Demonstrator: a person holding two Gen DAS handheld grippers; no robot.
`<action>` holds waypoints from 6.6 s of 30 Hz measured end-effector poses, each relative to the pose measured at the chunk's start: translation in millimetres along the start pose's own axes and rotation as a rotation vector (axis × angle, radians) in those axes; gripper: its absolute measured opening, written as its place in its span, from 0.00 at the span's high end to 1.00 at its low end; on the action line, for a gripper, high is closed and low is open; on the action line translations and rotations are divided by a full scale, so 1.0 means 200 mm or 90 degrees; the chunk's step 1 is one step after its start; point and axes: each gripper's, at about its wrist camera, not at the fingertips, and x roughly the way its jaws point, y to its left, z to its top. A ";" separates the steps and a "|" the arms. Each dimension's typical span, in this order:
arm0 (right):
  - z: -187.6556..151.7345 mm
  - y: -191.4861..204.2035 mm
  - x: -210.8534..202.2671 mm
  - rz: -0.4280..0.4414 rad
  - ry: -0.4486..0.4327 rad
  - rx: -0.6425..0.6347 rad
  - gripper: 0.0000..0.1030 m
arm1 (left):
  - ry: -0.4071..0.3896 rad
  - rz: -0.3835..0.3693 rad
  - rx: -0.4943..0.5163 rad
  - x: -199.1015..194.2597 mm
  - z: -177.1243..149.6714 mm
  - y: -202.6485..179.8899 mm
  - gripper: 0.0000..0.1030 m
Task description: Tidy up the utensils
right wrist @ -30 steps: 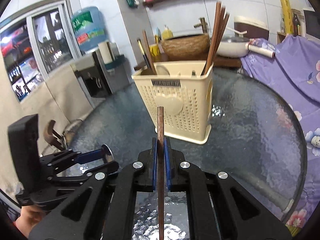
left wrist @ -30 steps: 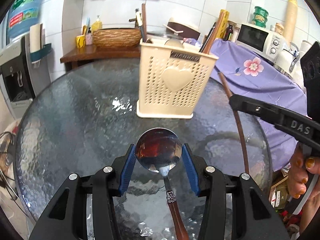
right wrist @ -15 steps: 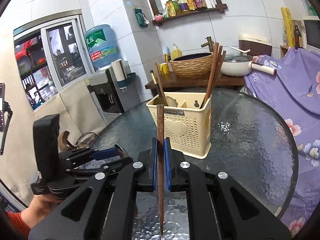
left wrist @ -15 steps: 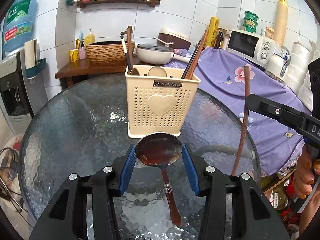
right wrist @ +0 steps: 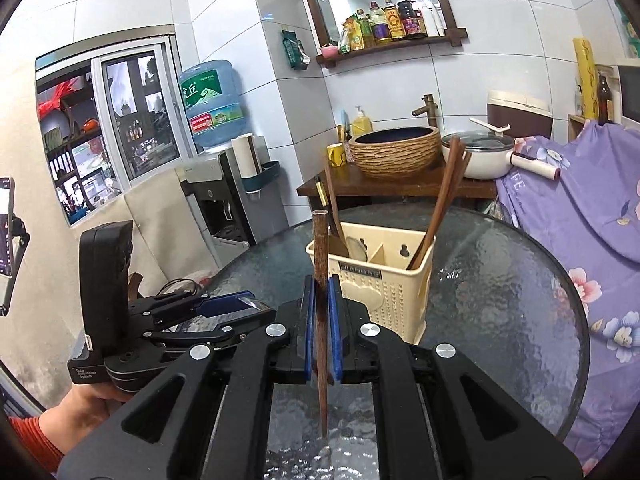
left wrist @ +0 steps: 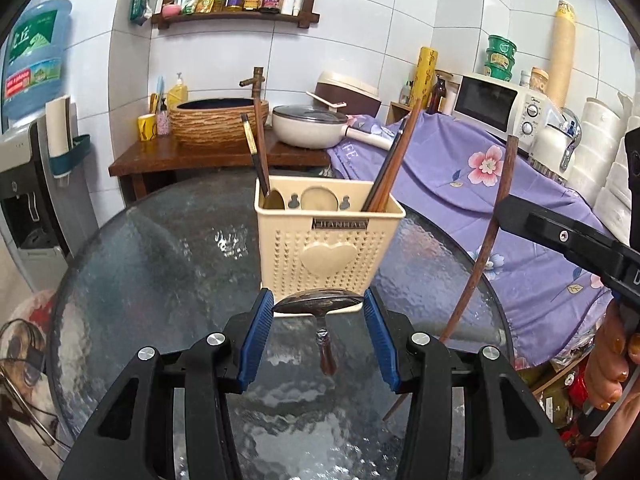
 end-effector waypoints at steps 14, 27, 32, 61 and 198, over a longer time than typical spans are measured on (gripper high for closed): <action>0.46 -0.04 -0.04 -0.007 -0.056 0.030 0.93 | -0.058 -0.002 0.015 -0.15 0.44 0.00 0.56; 0.87 -0.08 0.04 -0.161 -0.177 0.011 0.92 | -0.114 0.095 0.000 0.04 0.88 -0.01 0.56; 0.77 -0.18 0.21 -0.186 -0.153 0.030 0.92 | -0.095 0.104 0.002 0.19 0.81 0.00 0.56; 0.35 -0.37 0.51 -0.189 -0.052 0.056 0.91 | 0.013 0.076 0.006 0.50 0.42 0.04 0.56; -1.10 0.35 -0.55 -0.262 -0.111 -0.069 0.06 | -0.214 0.223 0.011 -0.72 -0.90 -0.23 0.06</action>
